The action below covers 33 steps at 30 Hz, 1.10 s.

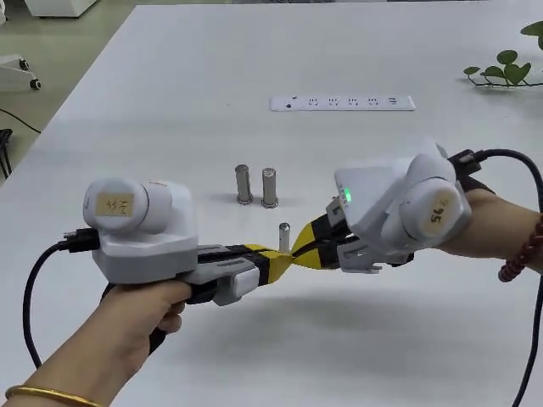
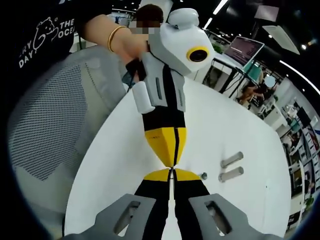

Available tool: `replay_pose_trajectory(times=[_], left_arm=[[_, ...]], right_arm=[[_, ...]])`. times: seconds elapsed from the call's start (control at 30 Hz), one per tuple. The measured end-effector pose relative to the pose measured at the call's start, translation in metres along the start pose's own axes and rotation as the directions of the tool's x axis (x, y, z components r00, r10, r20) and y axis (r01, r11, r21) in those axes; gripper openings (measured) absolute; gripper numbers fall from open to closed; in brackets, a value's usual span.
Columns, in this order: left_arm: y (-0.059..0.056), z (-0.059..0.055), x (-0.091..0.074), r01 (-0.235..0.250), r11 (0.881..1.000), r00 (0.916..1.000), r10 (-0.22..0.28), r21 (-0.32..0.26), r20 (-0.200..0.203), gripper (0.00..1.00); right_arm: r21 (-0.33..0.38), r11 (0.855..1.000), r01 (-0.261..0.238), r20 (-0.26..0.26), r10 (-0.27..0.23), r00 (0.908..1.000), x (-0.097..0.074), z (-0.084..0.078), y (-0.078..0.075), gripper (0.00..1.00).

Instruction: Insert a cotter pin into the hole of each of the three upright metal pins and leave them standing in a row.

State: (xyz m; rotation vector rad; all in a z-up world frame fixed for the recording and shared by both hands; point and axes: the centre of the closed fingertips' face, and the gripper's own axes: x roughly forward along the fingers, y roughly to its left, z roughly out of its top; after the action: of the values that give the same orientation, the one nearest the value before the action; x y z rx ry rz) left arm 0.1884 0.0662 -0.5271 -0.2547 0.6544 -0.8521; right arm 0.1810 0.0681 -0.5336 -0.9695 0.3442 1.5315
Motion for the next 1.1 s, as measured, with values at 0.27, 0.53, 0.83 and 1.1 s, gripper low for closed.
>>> replay_pose_trajectory(times=[0.27,0.53,0.83,1.1], left_arm=[[-0.0006,-0.0004,-0.0009,0.013,1.0,0.9999,-0.013,0.011,0.005,0.0],[-0.005,-0.0008,-0.0024,0.021,0.998,0.9996,-0.022,0.067,0.019,0.0],[-0.0062,0.0004,-0.0062,0.018,0.989,0.9991,-0.023,0.15,0.034,0.0],[-0.0057,-0.0019,-0.009,0.023,0.974,0.9991,-0.031,0.227,0.03,0.0]], right_arm=[[0.002,1.0,0.006,0.002,-0.006,1.0,0.0005,0.0005,0.0007,0.0],[0.035,0.999,0.002,0.006,-0.003,1.0,0.0005,0.0004,0.0013,0.0],[0.165,0.986,-0.002,0.051,-0.007,0.9987,0.0,-0.0035,0.0007,0.02],[0.337,0.94,-0.04,0.125,-0.002,0.9922,-0.0028,-0.0062,0.0005,0.05]])
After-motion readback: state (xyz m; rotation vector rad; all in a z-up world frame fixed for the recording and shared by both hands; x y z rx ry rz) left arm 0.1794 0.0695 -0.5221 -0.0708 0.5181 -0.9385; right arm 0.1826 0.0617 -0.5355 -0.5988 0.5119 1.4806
